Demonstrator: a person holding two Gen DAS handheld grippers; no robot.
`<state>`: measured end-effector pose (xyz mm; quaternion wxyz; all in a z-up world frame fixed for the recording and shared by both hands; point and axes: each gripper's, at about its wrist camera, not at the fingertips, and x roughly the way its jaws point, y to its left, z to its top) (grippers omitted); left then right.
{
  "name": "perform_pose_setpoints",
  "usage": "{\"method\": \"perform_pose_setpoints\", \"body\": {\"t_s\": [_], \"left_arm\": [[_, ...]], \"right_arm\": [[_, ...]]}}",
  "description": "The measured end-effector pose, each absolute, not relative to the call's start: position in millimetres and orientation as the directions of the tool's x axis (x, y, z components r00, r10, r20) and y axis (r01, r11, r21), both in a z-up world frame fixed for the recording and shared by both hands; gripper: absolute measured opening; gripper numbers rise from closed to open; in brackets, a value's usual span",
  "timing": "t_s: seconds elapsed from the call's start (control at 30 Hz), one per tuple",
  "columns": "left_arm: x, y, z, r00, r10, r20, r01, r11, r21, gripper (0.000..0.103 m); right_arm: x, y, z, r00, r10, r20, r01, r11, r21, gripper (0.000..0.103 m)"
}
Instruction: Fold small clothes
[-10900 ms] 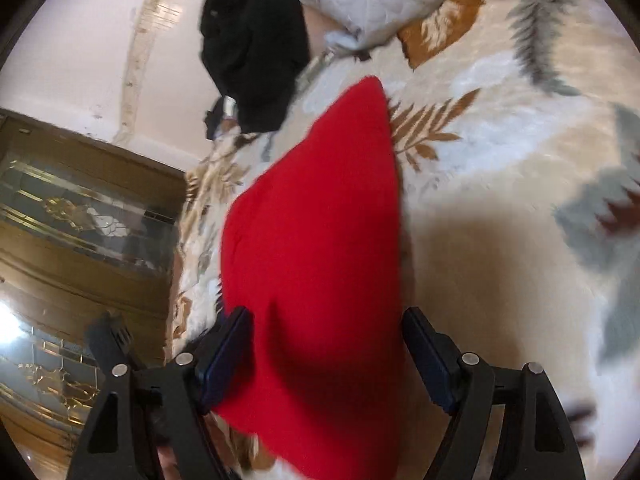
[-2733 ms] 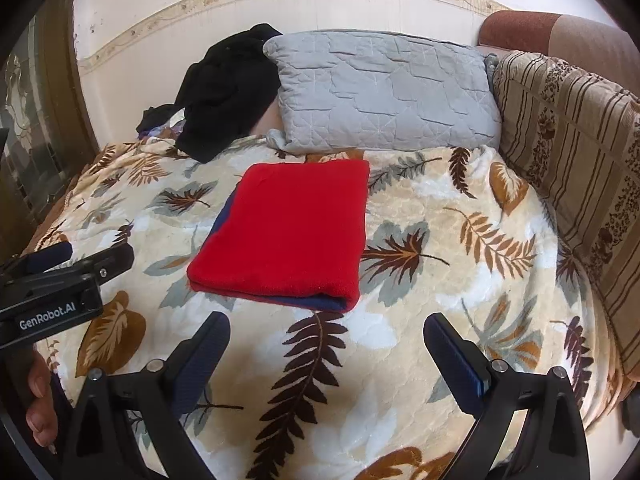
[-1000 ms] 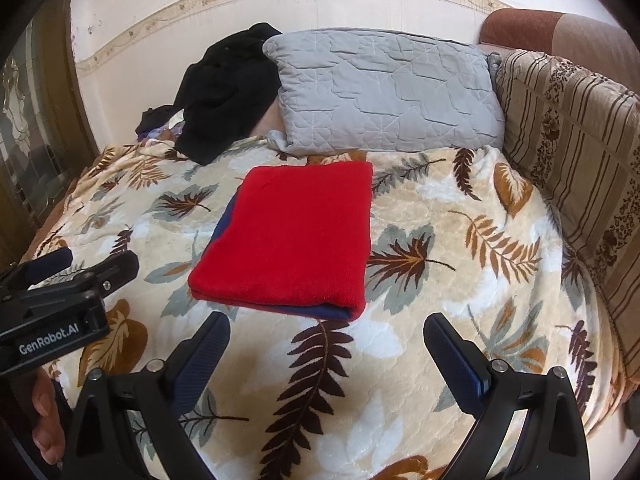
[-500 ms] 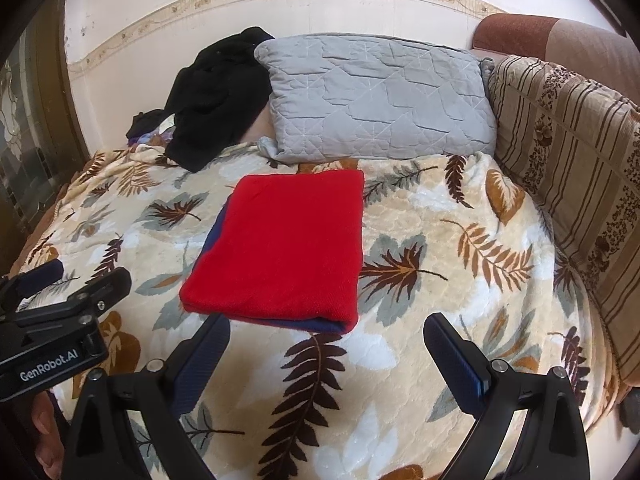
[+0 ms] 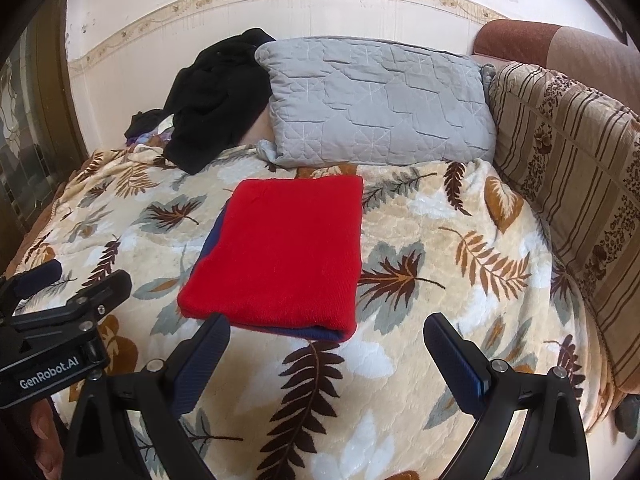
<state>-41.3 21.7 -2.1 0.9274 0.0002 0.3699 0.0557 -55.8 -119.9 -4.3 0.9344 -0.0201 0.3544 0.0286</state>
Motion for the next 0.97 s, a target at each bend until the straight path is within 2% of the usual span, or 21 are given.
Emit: {"method": "perform_pose_setpoints", "body": {"t_s": [0.73,0.97], "left_arm": [[-24.7,20.8,-8.9,0.712,0.111,-0.694,-0.115,0.992,0.041,0.099],[-17.2,17.4,-2.7,0.753,0.127,-0.645,-0.113,0.992,0.064,0.099]], "right_arm": [[-37.4,-120.7,-10.7,0.737,0.032,-0.675,-0.064,0.998,-0.022,0.099],[-26.1,-121.5,-12.3,0.735,0.031,-0.678,-0.06,0.998,-0.02,0.099]]}}
